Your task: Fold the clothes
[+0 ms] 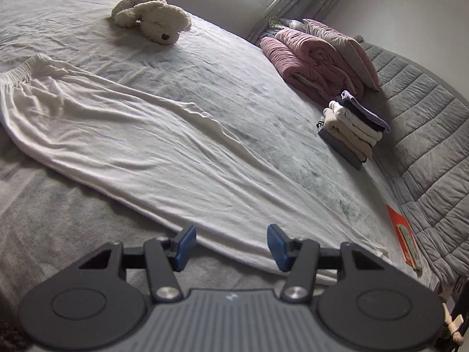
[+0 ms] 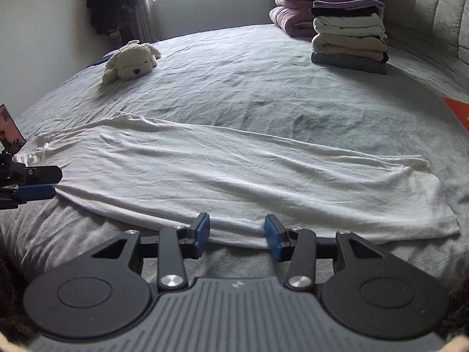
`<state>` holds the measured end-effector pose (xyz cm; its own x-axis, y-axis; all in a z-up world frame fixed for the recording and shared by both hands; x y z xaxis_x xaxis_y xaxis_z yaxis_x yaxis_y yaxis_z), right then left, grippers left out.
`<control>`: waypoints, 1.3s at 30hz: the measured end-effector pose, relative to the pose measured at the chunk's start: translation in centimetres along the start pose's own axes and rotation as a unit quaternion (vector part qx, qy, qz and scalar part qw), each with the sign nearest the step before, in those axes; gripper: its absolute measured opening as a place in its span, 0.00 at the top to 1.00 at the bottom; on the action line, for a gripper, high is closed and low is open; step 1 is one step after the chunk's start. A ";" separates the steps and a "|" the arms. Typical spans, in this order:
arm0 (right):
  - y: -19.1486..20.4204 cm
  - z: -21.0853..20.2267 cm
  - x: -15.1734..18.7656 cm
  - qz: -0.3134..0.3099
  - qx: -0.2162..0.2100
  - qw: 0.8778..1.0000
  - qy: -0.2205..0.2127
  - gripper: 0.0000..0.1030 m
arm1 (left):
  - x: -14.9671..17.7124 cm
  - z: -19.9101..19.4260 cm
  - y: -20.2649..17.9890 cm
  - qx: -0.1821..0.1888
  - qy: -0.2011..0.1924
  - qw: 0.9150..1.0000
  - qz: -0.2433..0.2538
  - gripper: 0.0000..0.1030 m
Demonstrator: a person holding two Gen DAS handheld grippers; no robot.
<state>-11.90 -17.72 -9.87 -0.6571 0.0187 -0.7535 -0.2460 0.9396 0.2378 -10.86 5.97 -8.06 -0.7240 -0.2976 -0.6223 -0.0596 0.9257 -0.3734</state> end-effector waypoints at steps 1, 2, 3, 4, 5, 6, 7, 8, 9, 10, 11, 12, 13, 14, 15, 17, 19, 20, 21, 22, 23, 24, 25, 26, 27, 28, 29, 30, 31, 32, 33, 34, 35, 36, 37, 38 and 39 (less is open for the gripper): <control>0.3 0.2 0.1 -0.013 0.003 1.000 0.003 0.55 | 0.0 0.1 -0.1 0.005 0.000 1.000 -0.003 0.48; 0.5 0.4 0.3 -0.026 0.007 1.000 0.007 0.55 | 0.0 0.2 -0.1 0.010 0.000 1.000 -0.006 0.48; 0.7 0.6 0.4 -0.038 0.011 0.999 0.009 0.55 | -0.1 0.3 -0.2 0.016 0.000 1.000 -0.010 0.48; 0.8 0.7 0.4 -0.049 0.014 0.999 0.011 0.55 | -0.3 0.4 -0.3 0.021 -0.002 1.000 -0.014 0.48; 1.0 0.9 0.5 -0.060 0.018 0.998 0.013 0.55 | -0.3 0.6 -0.3 0.023 0.002 1.000 -0.018 0.48; 1.2 1.0 0.5 -0.072 0.022 0.997 0.015 0.55 | -0.2 0.8 -0.3 0.025 0.006 0.999 -0.022 0.48; 1.5 1.1 0.5 -0.085 0.025 0.996 0.017 0.55 | -0.2 1.1 -0.3 0.027 0.011 0.999 -0.026 0.48; 1.8 1.1 0.5 -0.101 0.028 0.994 0.020 0.55 | -0.1 1.3 -0.3 0.029 0.015 0.999 -0.031 0.48; 2.1 1.1 0.6 -0.113 0.029 0.993 0.022 0.55 | 0.1 1.6 -0.1 0.025 0.022 0.999 -0.036 0.48; 2.4 1.1 0.7 -0.126 0.025 0.991 0.024 0.55 | 0.3 1.9 0.0 0.021 0.030 0.998 -0.042 0.49; 2.6 1.2 0.7 -0.133 0.025 0.990 0.025 0.55 | 0.4 2.2 0.2 0.017 0.033 0.998 -0.047 0.50; 2.7 1.2 0.7 -0.139 0.026 0.990 0.027 0.55 | 0.4 2.3 0.3 0.016 0.033 0.998 -0.051 0.52; 2.8 1.4 0.7 -0.146 0.028 0.988 0.028 0.55 | 0.3 2.3 0.3 0.016 0.032 0.998 -0.055 0.53; 2.9 1.5 0.6 -0.154 0.030 0.987 0.028 0.55 | 0.2 2.4 0.3 0.018 0.030 0.998 -0.061 0.54; 3.1 1.7 0.5 -0.165 0.034 0.985 0.028 0.55 | 0.1 2.4 0.4 0.020 0.029 0.997 -0.067 0.55; 3.2 2.0 0.3 -0.176 0.038 0.983 0.025 0.55 | 0.0 2.6 0.5 0.026 0.032 0.996 -0.083 0.56; 3.2 2.2 0.1 -0.178 0.037 0.983 0.022 0.55 | 0.0 2.9 0.9 0.026 0.041 0.993 -0.104 0.59; 3.1 2.3 0.1 -0.174 0.034 0.984 0.021 0.60 | 0.0 2.8 1.0 0.029 0.045 0.992 -0.111 0.59; 3.1 2.4 0.0 -0.170 0.031 0.985 0.020 0.66 | 0.0 2.7 1.1 0.033 0.049 0.991 -0.117 0.59; 3.1 2.5 0.0 -0.169 0.028 0.985 0.020 0.69 | 0.0 2.6 1.1 0.037 0.053 0.990 -0.123 0.59; 3.1 2.6 0.0 -0.171 0.026 0.985 0.020 0.73 | 0.0 2.5 1.0 0.049 0.054 0.989 -0.126 0.59; 3.2 2.6 0.0 -0.172 0.024 0.985 0.020 0.82 | 0.0 2.3 0.7 0.061 0.056 0.988 -0.129 0.59; 3.4 2.7 0.0 -0.174 0.022 0.984 0.021 0.88 | 0.0 2.0 0.5 0.073 0.058 0.987 -0.131 0.59; 3.6 2.7 0.0 -0.174 0.023 0.984 0.020 0.95 | 0.0 2.0 0.2 0.084 0.060 0.986 -0.130 0.59; 3.6 2.6 -0.2 -0.174 0.025 0.984 0.016 0.98 | 0.1 2.0 -0.2 0.094 0.064 0.985 -0.129 0.59; 3.6 2.4 -0.4 -0.171 0.025 0.985 0.012 0.99 | 0.2 2.1 -0.7 0.105 0.070 0.984 -0.125 0.59; 3.5 2.3 -0.6 -0.166 0.024 0.986 0.008 0.99 | 0.3 2.2 -1.0 0.110 0.075 0.984 -0.122 0.59; 3.4 2.2 -0.7 -0.159 0.021 0.987 0.006 1.00 | 0.5 2.3 -1.4 0.116 0.079 0.983 -0.118 0.58; 3.3 2.0 -0.9 -0.151 0.017 0.988 0.004 1.00 | 0.7 2.5 -1.7 0.117 0.086 0.983 -0.116 0.57; 3.2 1.9 -1.0 -0.144 0.012 0.989 0.001 1.00 | 1.0 2.8 -2.0 0.118 0.093 0.982 -0.113 0.57; 3.1 1.7 -1.2 -0.137 0.008 0.991 -0.001 1.00 | 1.2 3.0 -2.3 0.119 0.099 0.982 -0.111 0.56; 3.0 1.6 -1.3 -0.129 0.004 0.992 -0.003 1.00 | 1.4 3.2 -2.5 0.121 0.105 0.981 -0.113 0.55; 2.9 1.4 -1.5 -0.122 0.000 0.993 -0.005 1.00 | 1.6 3.4 -2.7 0.124 0.110 0.979 -0.117 0.55; 2.8 1.3 -1.6 -0.115 -0.005 0.993 -0.008 1.00 | 1.8 3.6 -2.9 0.126 0.114 0.978 -0.120 0.55; 2.7 1.1 -1.8 -0.107 -0.009 0.994 -0.010 1.00 | 1.9 3.7 -3.0 0.126 0.115 0.977 -0.125 0.55; 2.7 0.9 -1.9 -0.104 -0.013 0.994 -0.011 1.00 | 2.0 3.8 -3.0 0.126 0.115 0.977 -0.130 0.55; 2.8 0.8 -2.0 -0.103 -0.017 0.994 -0.013 1.00 | 2.0 3.9 -3.0 0.125 0.113 0.976 -0.136 0.55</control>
<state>-10.74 -14.91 -8.18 -0.5721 -0.1633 -0.8037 -0.3967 0.9128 0.0970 -9.46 1.65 -10.84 -0.8391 -0.4397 -0.3203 -0.1216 0.7255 -0.6774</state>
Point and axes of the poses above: each gripper's, at about its wrist camera, not at the fingertips, and z roughly the way its jaws point, y to its left, x to its underside, the point moved 9 cm from there along z, roughly the way its jaws point, and after that the axes turned 13 degrees about -x, right-handed, at the moved point
